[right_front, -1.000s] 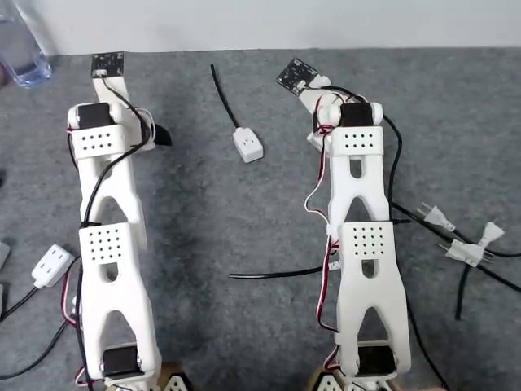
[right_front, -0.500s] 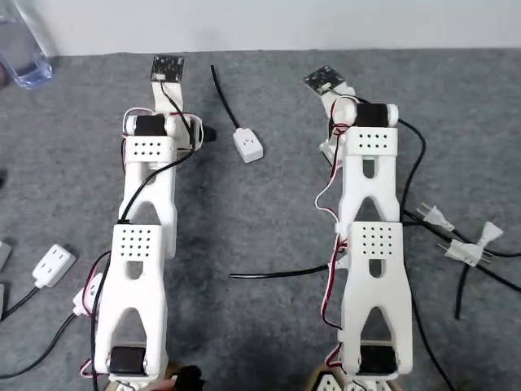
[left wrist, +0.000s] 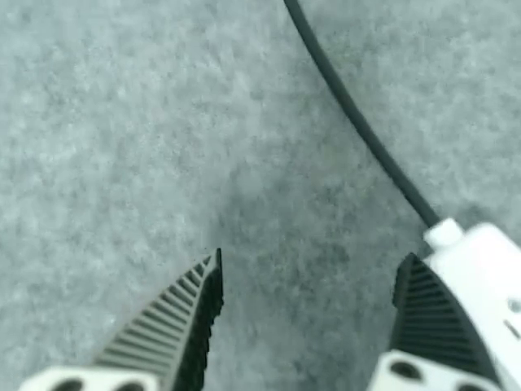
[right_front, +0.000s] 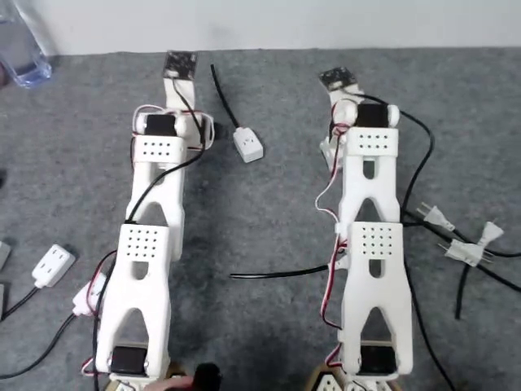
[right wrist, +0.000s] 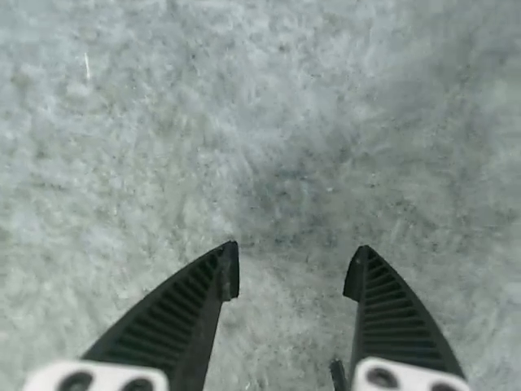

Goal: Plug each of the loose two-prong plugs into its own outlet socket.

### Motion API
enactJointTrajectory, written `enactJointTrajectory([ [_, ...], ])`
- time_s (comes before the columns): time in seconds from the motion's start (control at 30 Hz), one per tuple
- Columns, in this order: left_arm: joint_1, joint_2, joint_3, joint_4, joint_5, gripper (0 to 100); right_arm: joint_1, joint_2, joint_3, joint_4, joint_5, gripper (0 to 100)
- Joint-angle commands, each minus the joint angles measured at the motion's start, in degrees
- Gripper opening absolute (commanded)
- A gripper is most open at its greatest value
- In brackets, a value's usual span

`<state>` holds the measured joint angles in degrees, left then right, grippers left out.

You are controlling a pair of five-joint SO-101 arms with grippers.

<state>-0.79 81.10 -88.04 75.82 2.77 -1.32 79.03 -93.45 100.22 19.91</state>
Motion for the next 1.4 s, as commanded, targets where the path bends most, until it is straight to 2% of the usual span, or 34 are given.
enactJointTrajectory([
  [0.0, 0.53, -1.05, -2.15, -4.57, -0.09, 32, -0.13, -1.1, -2.9, 0.22, -0.44, 22.4],
  [0.37, 0.44, -1.05, 2.07, -13.01, 0.09, 32, 0.92, -0.22, -2.55, -1.98, -0.35, 22.4],
  [0.57, 0.44, -1.05, 4.44, -12.84, 0.0, 32, 0.57, 1.98, -2.99, -2.68, 4.31, 22.4],
  [0.8, 0.44, -1.05, 5.41, -13.71, -0.35, 32, 1.01, 2.24, -2.99, -3.65, 4.75, 22.4],
  [1.03, 0.26, -1.05, 9.27, -26.99, -8.35, 32, 1.27, 2.33, -2.99, -3.91, 4.84, 22.4],
  [1.27, 0.26, -1.05, 16.66, -39.65, -9.58, 32, 1.27, 2.42, -2.99, -3.91, 4.84, 22.4],
  [1.37, 0.44, -1.14, 17.45, -41.93, -9.58, 32, 1.27, 2.42, -2.81, -3.91, 4.84, 22.4],
])
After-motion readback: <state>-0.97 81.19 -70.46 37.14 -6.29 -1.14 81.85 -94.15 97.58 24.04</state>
